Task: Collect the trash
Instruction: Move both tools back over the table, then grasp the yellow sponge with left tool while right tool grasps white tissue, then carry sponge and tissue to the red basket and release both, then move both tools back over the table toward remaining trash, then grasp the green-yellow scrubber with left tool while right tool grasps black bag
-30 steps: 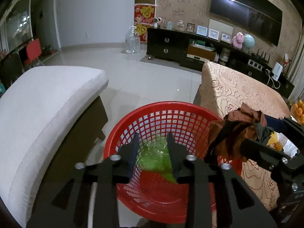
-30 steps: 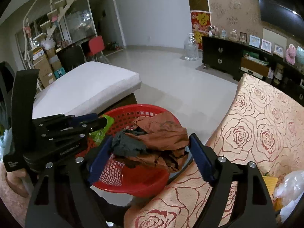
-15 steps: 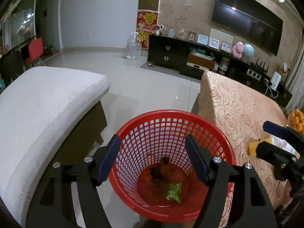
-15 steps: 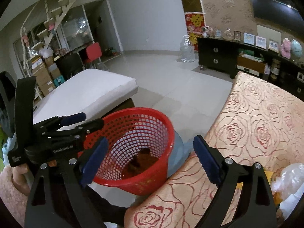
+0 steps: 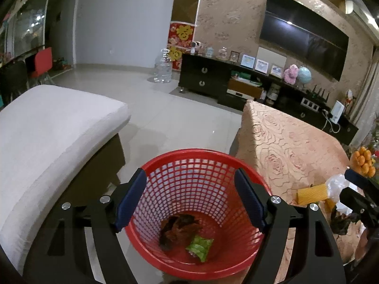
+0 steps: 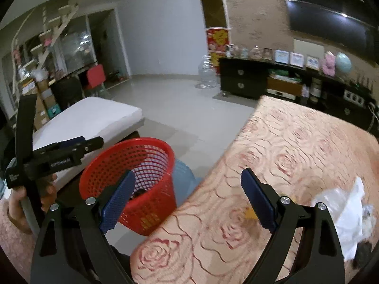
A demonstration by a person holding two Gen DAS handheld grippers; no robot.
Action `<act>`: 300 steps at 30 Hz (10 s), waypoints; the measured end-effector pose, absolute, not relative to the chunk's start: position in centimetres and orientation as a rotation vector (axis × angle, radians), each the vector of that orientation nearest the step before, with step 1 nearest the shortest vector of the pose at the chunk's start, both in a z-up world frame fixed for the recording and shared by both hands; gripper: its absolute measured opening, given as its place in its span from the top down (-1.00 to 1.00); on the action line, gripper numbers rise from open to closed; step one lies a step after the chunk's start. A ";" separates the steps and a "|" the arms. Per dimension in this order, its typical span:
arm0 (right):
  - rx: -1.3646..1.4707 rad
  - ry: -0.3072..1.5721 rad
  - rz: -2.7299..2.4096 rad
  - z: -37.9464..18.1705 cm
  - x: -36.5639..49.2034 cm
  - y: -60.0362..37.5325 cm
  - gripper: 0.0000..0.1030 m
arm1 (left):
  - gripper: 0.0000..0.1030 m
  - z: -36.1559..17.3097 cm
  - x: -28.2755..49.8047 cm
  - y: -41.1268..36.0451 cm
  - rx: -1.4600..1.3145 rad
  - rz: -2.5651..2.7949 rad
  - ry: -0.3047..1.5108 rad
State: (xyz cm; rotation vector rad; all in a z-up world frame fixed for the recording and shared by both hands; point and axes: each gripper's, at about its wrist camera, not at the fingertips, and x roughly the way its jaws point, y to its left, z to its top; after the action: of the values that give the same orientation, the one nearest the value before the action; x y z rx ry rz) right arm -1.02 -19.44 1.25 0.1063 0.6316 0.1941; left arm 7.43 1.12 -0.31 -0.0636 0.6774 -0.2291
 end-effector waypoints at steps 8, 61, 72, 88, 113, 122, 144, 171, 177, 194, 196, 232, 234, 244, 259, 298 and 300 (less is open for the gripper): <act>0.192 0.610 0.024 1.3 -4.6 -26.4 -0.72 | -0.43 -0.1 6.6 -2.1 -0.026 -0.283 0.660; 0.401 0.584 -0.355 -1.3 -14.7 -41.8 -0.86 | 0.76 -10.4 5.5 -28.5 0.365 -0.805 0.790; 0.423 0.569 -0.399 -1.2 -15.7 -43.0 -0.86 | 0.81 -7.9 4.7 -26.3 0.290 -0.805 0.738; 0.650 0.677 -0.754 -8.2 -23.1 -51.3 -0.86 | 0.81 -2.6 3.6 -22.2 0.143 -0.810 0.633; 0.574 0.825 -0.805 -11.6 -20.6 -50.5 0.28 | 0.81 -2.0 3.8 -21.1 0.125 -0.769 0.622; 0.516 0.678 -0.685 -7.8 -18.3 -47.7 0.28 | 0.81 -0.3 3.3 -19.4 0.101 -0.741 0.569; 0.263 0.573 -0.307 -0.9 -8.3 -35.1 0.28 | 0.81 2.4 3.3 -14.1 0.128 -0.502 0.453; 0.143 0.546 0.057 4.5 2.0 -23.9 0.28 | 0.81 3.9 5.3 -5.1 0.178 -0.208 0.460; 0.126 0.601 0.152 4.0 3.2 -20.0 0.28 | 0.81 3.8 5.8 -2.2 0.131 -0.167 0.475; 0.113 0.702 0.328 1.0 5.8 -14.3 0.28 | 0.81 -0.2 7.9 -0.7 0.145 -0.145 0.648; 0.117 0.721 0.346 0.5 6.0 -13.5 0.28 | 0.81 -0.8 8.1 -0.3 0.142 -0.140 0.672; 0.183 0.663 0.161 1.6 1.1 -21.2 -0.56 | -0.40 -0.3 7.8 -2.0 0.072 -0.270 0.666; 0.190 0.636 0.108 2.1 -0.3 -22.9 -0.60 | -0.40 -0.2 7.5 -2.8 0.080 -0.286 0.663; 0.279 0.599 -0.194 1.5 -7.1 -33.8 -0.64 | -0.41 -0.2 6.0 -7.4 0.142 -0.373 0.638; 0.373 0.627 -0.397 -1.8 -13.6 -41.2 -0.64 | -0.46 -2.3 4.6 -15.0 0.211 -0.515 0.685; 0.459 0.736 -0.418 -5.9 -14.2 -43.3 -0.64 | 0.45 -13.3 6.7 -32.0 0.418 -0.732 0.856; 0.444 0.740 -0.390 -6.0 -13.8 -42.7 -0.64 | 0.45 -13.0 6.6 -31.7 0.412 -0.732 0.847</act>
State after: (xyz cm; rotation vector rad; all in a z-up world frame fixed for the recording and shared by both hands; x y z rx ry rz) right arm -13.81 -42.72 -5.98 0.4442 0.7397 -0.3895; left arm 6.55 -31.65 -12.97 0.4117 0.8468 -0.7320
